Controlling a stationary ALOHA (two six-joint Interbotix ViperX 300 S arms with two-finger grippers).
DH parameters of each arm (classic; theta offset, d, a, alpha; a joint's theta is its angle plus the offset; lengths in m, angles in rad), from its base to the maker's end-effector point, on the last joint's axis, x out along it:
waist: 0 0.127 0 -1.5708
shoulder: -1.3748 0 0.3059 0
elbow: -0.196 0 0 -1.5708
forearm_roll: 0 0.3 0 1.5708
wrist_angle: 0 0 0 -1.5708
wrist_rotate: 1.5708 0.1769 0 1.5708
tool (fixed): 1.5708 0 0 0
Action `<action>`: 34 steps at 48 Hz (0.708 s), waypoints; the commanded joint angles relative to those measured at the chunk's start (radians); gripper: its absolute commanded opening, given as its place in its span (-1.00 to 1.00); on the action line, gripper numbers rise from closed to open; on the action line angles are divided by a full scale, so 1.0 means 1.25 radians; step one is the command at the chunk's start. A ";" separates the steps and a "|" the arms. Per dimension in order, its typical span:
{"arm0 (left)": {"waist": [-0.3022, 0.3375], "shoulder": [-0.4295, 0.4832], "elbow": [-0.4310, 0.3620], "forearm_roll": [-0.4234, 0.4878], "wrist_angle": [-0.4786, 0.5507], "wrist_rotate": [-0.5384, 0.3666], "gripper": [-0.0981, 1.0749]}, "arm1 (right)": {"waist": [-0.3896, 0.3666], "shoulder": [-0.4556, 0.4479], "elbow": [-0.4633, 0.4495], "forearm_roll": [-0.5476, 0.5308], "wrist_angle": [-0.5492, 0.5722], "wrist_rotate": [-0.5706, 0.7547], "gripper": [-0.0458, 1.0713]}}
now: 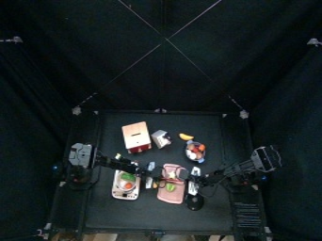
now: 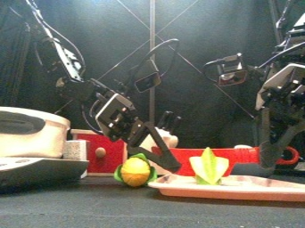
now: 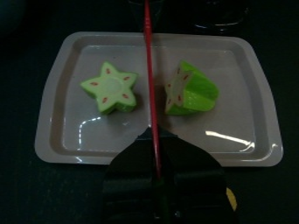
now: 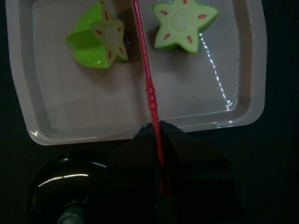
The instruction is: Cut starfruit
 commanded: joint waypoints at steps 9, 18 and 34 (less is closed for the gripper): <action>0.023 -0.018 -0.020 0.002 0.000 0.001 -0.22 | -0.016 -0.039 -0.012 -0.002 0.023 -0.004 -0.30; 0.021 -0.055 -0.010 0.005 0.004 0.002 -0.22 | -0.015 -0.080 -0.022 -0.002 0.026 -0.005 -0.30; 0.016 -0.067 -0.012 0.010 0.004 0.001 -0.23 | -0.015 -0.092 -0.021 -0.025 0.026 -0.004 -0.30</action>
